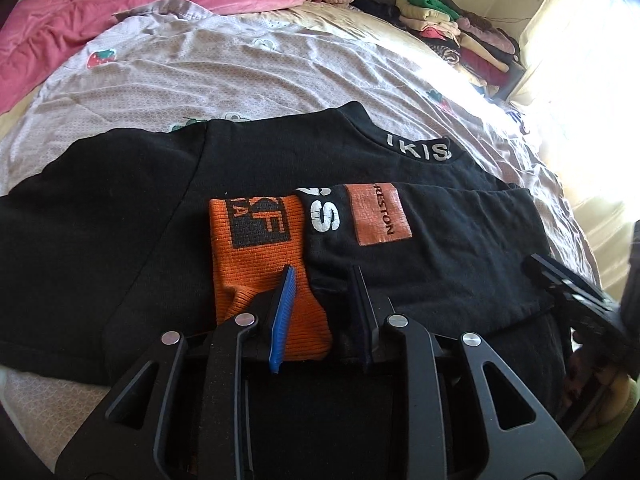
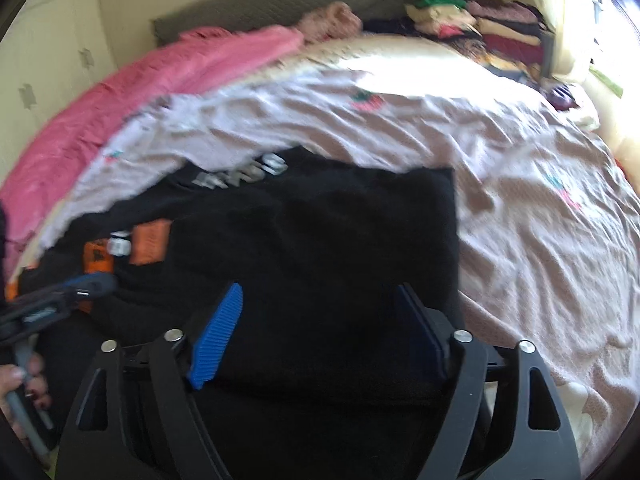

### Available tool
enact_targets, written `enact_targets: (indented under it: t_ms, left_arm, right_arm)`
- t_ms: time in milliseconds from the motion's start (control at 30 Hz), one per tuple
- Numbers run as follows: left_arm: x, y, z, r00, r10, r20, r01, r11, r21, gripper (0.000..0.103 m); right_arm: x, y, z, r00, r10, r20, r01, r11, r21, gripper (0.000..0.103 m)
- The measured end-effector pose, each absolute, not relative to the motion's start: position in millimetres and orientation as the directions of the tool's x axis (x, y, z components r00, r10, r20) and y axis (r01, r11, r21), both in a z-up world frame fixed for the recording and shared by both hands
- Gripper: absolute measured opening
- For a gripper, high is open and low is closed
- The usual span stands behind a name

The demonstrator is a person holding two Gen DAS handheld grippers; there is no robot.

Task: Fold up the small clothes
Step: 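Lay the orange cuff flat on the shirt body and open the left tool, then move the left tool to the orange cuff of the other sleeve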

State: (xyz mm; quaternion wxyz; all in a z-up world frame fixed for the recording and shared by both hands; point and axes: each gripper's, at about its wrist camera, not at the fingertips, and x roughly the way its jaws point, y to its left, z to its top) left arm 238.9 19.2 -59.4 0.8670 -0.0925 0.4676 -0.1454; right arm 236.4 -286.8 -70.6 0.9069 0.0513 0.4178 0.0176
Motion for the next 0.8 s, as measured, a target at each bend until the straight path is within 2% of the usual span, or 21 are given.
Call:
enact_targets:
  t_ms: [133, 333, 467, 800]
  left_arm:
    - [239, 19, -58, 0.519, -0.352, -0.779, 0.171, 0.936, -0.309, 0.022]
    - [233, 18, -50, 0.534, -0.351, -0.769, 0.192, 0.936, -0.294, 0.046]
    - [227, 21, -44, 0.551, -0.338, -0.763, 0.186, 0.941, -0.283, 0.055]
    - [198, 37, -17, 0.633, -0.278, -0.722, 0.163, 0.960, -0.226, 0.078]
  right_arm:
    - [241, -300, -90, 0.618, 0.091, -0.781, 0.034, 0.989, 0.142, 0.078]
    - [227, -303, -78, 0.650, 0.154, -0.744, 0.025, 0.974, 0.223, 0.085]
    - [220, -304, -70, 0.658, 0.168, -0.734, 0.019, 0.971, 0.239, 0.085]
    - [208, -284, -49, 0.691, 0.171, -0.703, -0.029, 0.977, 0.209, 0.093]
